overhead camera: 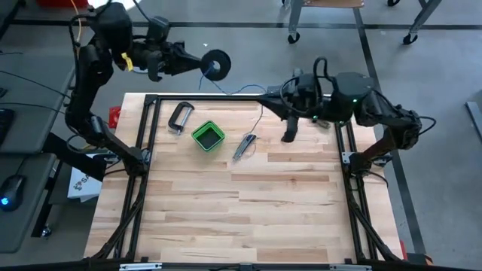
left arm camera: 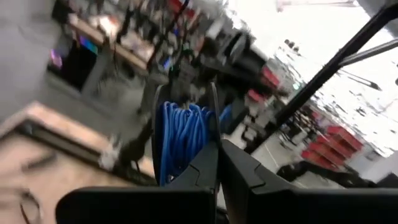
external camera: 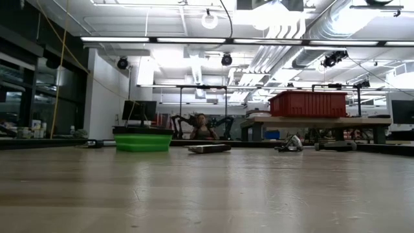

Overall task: Coil cords
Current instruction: Coil the blue wire onto the spool

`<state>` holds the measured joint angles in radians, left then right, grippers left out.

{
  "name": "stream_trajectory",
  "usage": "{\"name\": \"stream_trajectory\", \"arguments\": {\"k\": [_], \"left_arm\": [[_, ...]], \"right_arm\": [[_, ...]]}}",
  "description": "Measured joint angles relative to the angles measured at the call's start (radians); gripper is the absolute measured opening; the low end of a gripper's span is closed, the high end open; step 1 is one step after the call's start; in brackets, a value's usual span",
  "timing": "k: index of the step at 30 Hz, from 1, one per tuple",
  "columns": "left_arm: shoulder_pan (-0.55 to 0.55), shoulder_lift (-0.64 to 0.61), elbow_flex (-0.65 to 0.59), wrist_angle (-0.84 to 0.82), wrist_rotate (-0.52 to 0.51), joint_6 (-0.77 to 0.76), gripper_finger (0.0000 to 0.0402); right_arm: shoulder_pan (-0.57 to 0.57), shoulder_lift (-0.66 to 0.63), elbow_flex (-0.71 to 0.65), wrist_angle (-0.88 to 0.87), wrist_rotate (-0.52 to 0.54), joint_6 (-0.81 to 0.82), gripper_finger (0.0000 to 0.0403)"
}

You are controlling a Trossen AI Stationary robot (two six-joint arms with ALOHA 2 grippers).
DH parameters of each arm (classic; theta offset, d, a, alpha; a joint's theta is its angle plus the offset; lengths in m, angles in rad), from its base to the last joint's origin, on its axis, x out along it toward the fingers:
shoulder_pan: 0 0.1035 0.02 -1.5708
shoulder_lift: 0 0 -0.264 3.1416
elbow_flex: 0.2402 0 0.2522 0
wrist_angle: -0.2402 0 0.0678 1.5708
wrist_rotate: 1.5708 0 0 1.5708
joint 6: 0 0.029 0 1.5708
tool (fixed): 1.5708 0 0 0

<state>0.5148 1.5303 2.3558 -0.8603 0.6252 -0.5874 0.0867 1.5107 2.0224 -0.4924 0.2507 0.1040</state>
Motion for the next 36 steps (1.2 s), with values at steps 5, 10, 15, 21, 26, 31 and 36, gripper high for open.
{"name": "stream_trajectory", "arguments": {"k": [5, 10, 15, 21, 26, 31, 36], "left_arm": [[-0.021, 0.025, 0.0, -0.091, 0.065, -0.037, 0.0001], [-0.067, 0.062, 0.0, -0.105, 0.161, -0.072, 0.0001], [-0.122, 0.108, 0.0, -0.075, 0.245, -0.096, 0.0001], [-0.159, 0.154, -0.001, 0.054, 0.294, -0.166, 0.0001], [-0.122, 0.151, 0.0, 0.108, 0.293, -0.188, 0.0001], [-0.084, 0.122, 0.0, 0.105, 0.291, -0.195, 0.0001], [-0.06, 0.098, 0.0, 0.107, 0.232, -0.183, 0.0001]], "right_arm": [[-0.009, -0.007, 0.0, -0.001, 0.0, -0.001, 0.0], [-0.008, -0.007, 0.0, -0.001, -0.001, -0.026, 0.0], [-0.01, -0.007, 0.0, 0.002, -0.004, -0.027, 0.0], [-0.015, -0.007, 0.0, 0.006, -0.023, -0.026, 0.0], [-0.005, -0.015, 0.0, 0.011, -0.025, -0.026, 0.0], [-0.001, -0.038, 0.0, 0.017, -0.026, -0.033, 0.0], [0.001, -0.052, 0.0, 0.046, -0.039, -0.034, 0.0]]}}
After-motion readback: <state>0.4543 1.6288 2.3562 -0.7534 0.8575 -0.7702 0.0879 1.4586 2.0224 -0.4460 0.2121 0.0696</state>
